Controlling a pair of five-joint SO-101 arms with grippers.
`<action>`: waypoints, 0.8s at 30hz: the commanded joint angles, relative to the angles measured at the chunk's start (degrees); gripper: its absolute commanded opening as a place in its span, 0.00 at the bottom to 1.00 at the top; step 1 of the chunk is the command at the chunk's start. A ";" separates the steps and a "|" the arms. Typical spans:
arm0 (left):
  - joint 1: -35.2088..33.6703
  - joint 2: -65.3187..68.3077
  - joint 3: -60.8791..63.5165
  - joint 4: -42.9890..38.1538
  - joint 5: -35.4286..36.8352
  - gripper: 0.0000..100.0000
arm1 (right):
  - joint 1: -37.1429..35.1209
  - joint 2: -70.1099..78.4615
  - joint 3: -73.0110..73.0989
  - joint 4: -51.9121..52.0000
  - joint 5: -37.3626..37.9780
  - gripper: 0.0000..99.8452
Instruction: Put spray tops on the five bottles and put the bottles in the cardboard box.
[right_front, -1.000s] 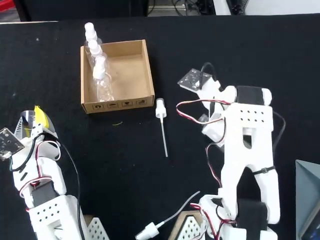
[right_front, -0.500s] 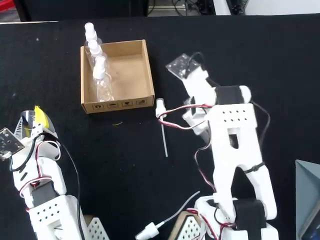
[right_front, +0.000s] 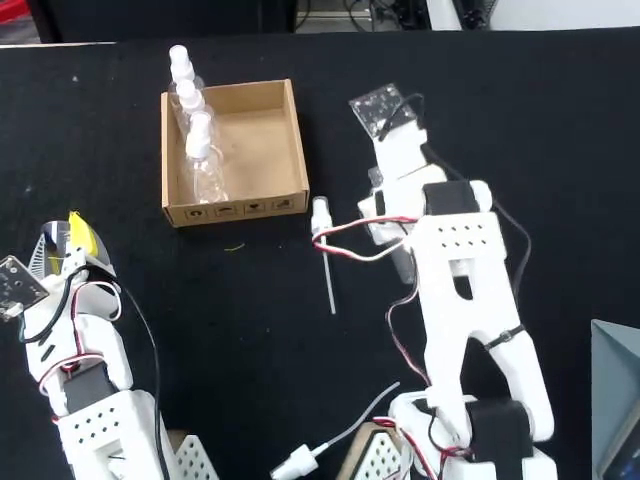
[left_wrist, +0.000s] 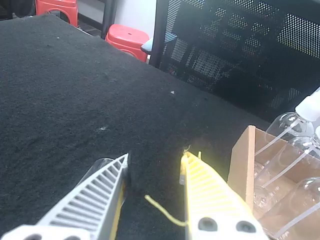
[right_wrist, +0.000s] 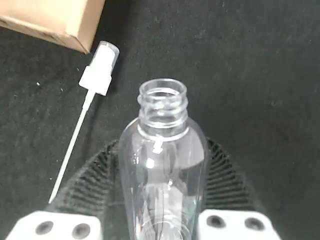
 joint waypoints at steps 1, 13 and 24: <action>0.75 -0.35 1.27 -1.14 -0.18 0.16 | 0.62 -8.13 3.47 -5.01 -0.53 0.12; 1.27 -0.35 1.27 -1.05 -0.09 0.15 | 5.63 -18.42 19.12 -17.85 -7.56 0.12; 3.12 -0.88 1.27 1.67 -0.18 0.16 | 5.71 -18.51 27.03 -27.52 -12.75 0.12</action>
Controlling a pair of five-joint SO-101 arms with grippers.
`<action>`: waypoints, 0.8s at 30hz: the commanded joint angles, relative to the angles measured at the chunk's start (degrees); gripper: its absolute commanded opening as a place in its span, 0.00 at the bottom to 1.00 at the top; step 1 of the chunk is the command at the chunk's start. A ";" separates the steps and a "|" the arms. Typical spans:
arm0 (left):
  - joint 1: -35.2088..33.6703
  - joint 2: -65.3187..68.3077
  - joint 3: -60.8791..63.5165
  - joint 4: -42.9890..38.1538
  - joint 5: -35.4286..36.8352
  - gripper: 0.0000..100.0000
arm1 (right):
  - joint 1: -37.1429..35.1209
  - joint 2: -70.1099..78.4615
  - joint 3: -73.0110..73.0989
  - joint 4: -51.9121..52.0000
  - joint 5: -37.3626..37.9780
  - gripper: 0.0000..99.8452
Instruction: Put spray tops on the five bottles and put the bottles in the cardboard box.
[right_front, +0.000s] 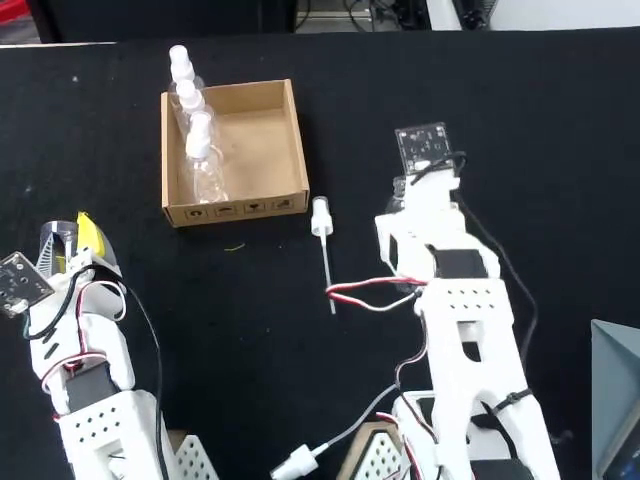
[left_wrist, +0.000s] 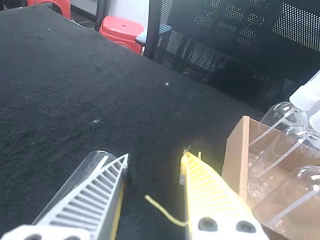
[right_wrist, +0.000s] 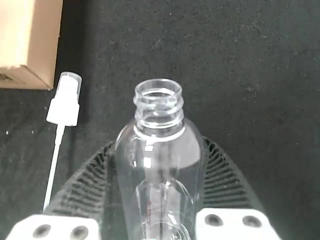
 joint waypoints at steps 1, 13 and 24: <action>1.80 -0.88 1.27 0.26 -0.18 0.16 | 1.41 -3.21 0.66 -4.31 -2.11 0.12; 2.33 -0.88 -1.98 4.31 -3.69 0.16 | 9.14 -2.95 4.00 -10.73 -8.26 0.12; 15.34 -0.88 -17.45 25.41 -12.75 0.16 | 10.90 -2.86 6.81 -16.44 -10.02 0.12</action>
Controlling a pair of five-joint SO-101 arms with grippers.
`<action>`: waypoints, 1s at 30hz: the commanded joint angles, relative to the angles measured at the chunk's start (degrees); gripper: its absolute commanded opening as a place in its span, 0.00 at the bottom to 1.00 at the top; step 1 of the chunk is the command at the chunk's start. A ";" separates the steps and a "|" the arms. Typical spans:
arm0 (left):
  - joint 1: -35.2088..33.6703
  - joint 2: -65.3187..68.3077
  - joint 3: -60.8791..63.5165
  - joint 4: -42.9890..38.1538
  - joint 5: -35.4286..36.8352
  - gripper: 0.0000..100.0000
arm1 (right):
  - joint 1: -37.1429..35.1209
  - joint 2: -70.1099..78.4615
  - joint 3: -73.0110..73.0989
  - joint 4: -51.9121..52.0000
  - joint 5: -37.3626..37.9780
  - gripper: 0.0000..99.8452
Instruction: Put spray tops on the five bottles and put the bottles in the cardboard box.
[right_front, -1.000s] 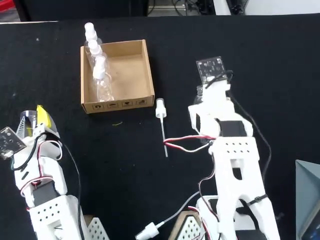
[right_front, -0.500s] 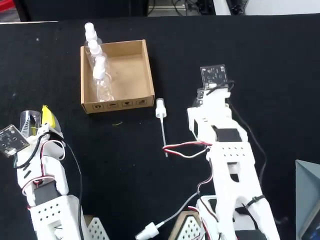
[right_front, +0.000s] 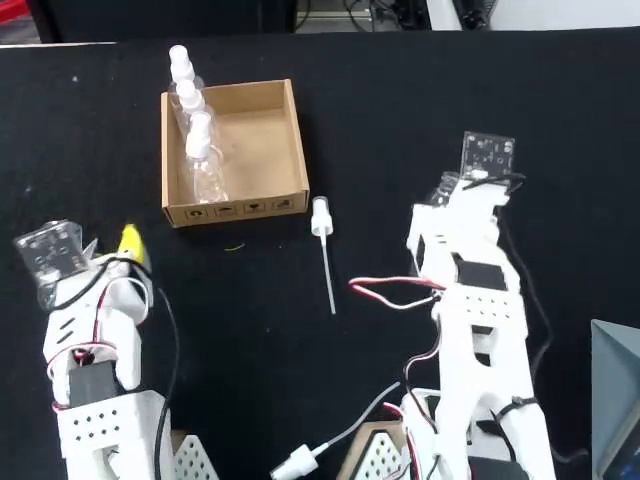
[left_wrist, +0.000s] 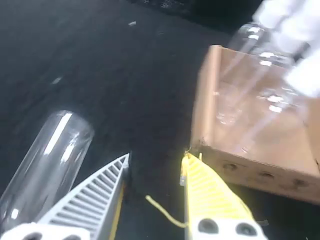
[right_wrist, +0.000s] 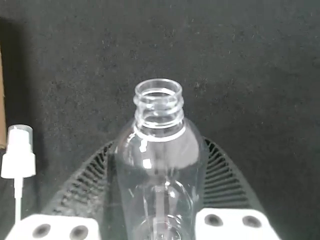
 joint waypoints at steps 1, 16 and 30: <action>7.25 -0.70 -8.84 5.45 -6.42 0.16 | 1.58 -2.77 0.31 -4.40 -0.26 0.12; 26.15 -0.18 -17.89 18.55 -13.01 0.16 | 1.67 -2.77 0.48 -4.84 -0.35 0.12; 34.15 24.79 -30.64 18.64 -12.48 0.20 | 1.67 -2.68 0.48 -4.84 -0.26 0.12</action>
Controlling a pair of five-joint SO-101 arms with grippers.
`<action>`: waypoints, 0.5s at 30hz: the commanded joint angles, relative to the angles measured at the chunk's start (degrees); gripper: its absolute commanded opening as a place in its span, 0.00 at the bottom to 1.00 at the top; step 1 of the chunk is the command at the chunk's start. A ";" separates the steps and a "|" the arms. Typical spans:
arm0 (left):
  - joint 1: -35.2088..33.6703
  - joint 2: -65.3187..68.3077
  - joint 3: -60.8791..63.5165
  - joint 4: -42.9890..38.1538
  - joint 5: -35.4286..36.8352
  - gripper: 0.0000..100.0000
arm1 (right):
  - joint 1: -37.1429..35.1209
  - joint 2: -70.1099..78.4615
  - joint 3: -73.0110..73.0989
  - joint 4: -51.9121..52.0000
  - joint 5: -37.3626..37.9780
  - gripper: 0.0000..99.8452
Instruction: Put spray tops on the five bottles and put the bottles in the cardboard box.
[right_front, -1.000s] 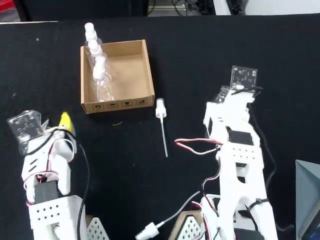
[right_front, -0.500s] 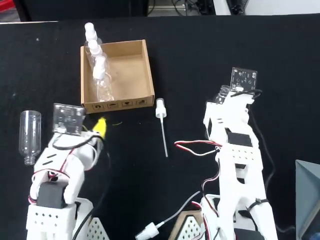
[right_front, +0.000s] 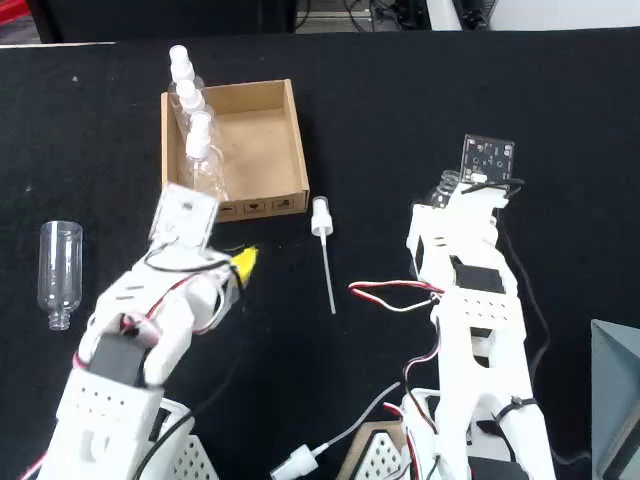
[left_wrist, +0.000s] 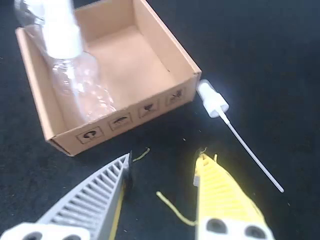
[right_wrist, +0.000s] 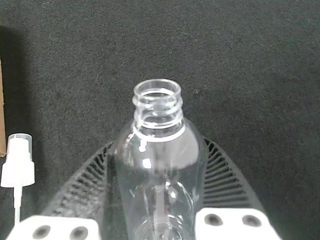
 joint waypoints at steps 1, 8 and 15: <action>3.21 10.55 -8.84 0.26 0.26 0.20 | 1.67 -2.68 -0.40 -2.02 -0.26 0.12; 4.97 19.52 -15.16 0.26 3.87 0.20 | 1.67 -2.68 -0.40 -2.11 -0.26 0.12; 6.73 27.08 -20.00 0.18 4.57 0.20 | 1.67 -2.68 -0.40 -2.11 -0.26 0.12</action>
